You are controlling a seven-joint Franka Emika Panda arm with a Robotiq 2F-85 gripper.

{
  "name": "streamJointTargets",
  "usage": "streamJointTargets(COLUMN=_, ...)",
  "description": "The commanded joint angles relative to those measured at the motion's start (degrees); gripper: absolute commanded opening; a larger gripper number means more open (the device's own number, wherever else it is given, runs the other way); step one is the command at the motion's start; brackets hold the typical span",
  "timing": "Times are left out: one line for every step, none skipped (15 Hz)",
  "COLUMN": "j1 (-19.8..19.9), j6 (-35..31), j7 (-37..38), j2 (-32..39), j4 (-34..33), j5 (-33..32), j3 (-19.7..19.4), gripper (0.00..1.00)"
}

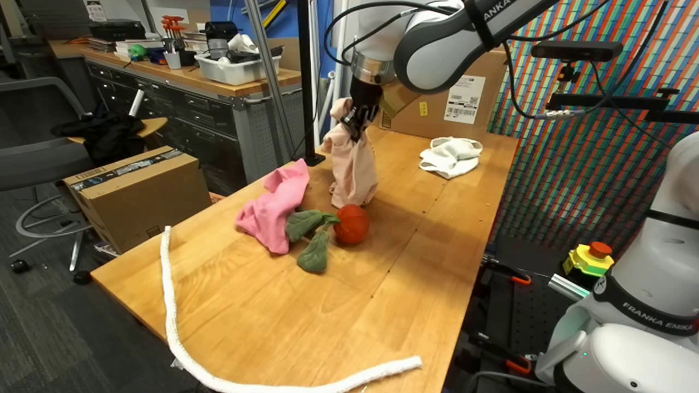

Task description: Move the towel to the right, move the rope to the left, move the peach shirt to the right, move the radish forwards

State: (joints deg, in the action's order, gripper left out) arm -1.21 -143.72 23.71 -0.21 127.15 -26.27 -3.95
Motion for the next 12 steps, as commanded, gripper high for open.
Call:
streamJointTargets(j1=2.33, j6=1.33, j7=-0.10, j2=-3.78, j4=0.01, j5=0.08, j3=0.29, gripper=0.08)
streamJointTargets(j1=2.93, j6=2.19, j7=-0.57, j2=-4.14, j4=-0.81, j5=0.18, j3=0.31, gripper=0.08)
streamJointTargets(j1=3.50, j6=2.62, j7=-1.34, j2=-4.43, j4=-1.58, j5=0.60, j3=0.26, gripper=0.08)
streamJointTargets(j1=4.24, j6=2.75, j7=-0.85, j2=-4.34, j4=-2.72, j5=-0.23, j3=0.15, gripper=0.08)
streamJointTargets(j1=4.81, j6=2.89, j7=-1.44, j2=-4.32, j4=-3.61, j5=0.20, j3=0.05, gripper=0.08)
streamJointTargets(j1=5.50, j6=2.56, j7=-1.39, j2=-3.90, j4=-4.73, j5=-0.09, j3=-0.13, gripper=0.08)
streamJointTargets(j1=6.10, j6=2.16, j7=-1.31, j2=-3.54, j4=-5.76, j5=-0.19, j3=-0.26, gripper=0.08)
streamJointTargets(j1=6.66, j6=1.86, j7=-0.81, j2=-3.05, j4=-6.82, j5=-0.15, j3=-0.37, gripper=0.08)
streamJointTargets(j1=7.28, j6=1.68, j7=-0.61, j2=-2.44, j4=-8.01, j5=-0.09, j3=-0.63, gripper=0.08)
streamJointTargets(j1=7.77, j6=1.52, j7=-0.31, j2=-1.87, j4=-9.03, j5=-0.15, j3=-0.81, gripper=0.08)
streamJointTargets(j1=8.33, j6=1.28, j7=0.08, j2=-1.09, j4=-10.20, j5=-0.14, j3=-1.18, gripper=0.08)
streamJointTargets(j1=8.78, j6=0.94, j7=0.24, j2=-0.30, j4=-11.25, j5=0.01, j3=-1.56, gripper=0.08)
